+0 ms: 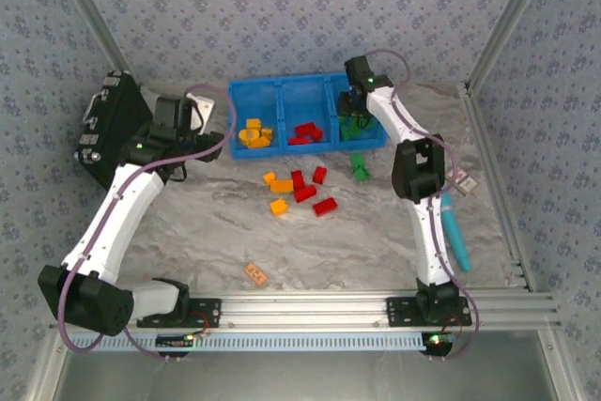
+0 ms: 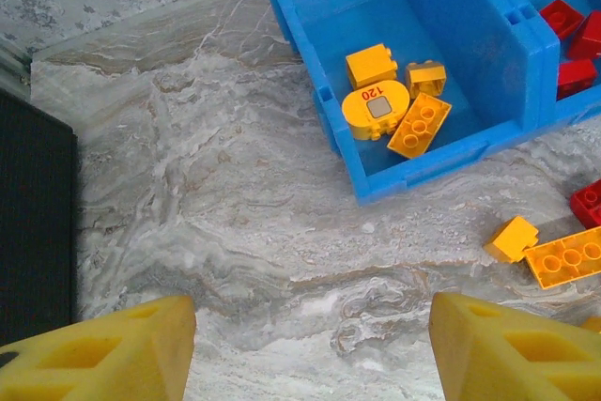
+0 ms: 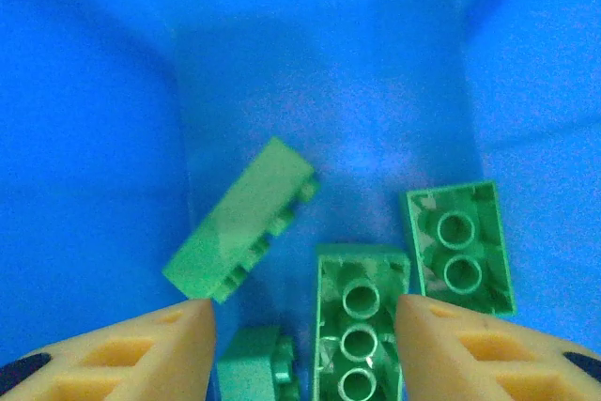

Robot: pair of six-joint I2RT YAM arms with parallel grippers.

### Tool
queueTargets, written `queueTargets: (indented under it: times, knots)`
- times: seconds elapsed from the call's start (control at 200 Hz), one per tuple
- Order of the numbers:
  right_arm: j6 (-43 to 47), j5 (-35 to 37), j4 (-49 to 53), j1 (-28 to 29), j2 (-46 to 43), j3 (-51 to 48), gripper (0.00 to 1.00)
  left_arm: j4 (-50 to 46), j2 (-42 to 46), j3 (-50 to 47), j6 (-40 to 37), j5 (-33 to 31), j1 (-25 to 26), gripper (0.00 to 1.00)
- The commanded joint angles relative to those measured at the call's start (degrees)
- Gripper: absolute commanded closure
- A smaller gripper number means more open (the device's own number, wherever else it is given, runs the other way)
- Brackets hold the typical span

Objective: Sort the legos into containers by color
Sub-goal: Place the lego in the container, then pick up the lego from the center of the table.

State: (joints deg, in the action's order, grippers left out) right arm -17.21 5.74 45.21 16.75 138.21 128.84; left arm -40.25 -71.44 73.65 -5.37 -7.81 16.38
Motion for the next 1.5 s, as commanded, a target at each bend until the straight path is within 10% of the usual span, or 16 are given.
queueTargets:
  times: [0.0,0.52,1.495]
  knots:
    - [2.12,1.64,-1.11,1.84,-9.88,-5.62,0.48,0.49,-0.15,1.46,-1.26,-0.75,-0.46,0.33]
    - [3.85,4.17,-9.75,7.58,-37.66,-46.33,0.57,0.61,-0.83,0.18,-3.08,-1.3,-0.32,0.33]
    - [8.08,1.66,-11.1,3.79,-24.54,-43.06,0.39,-1.61,2.91,-1.2,-3.78,0.07,-0.12,0.33]
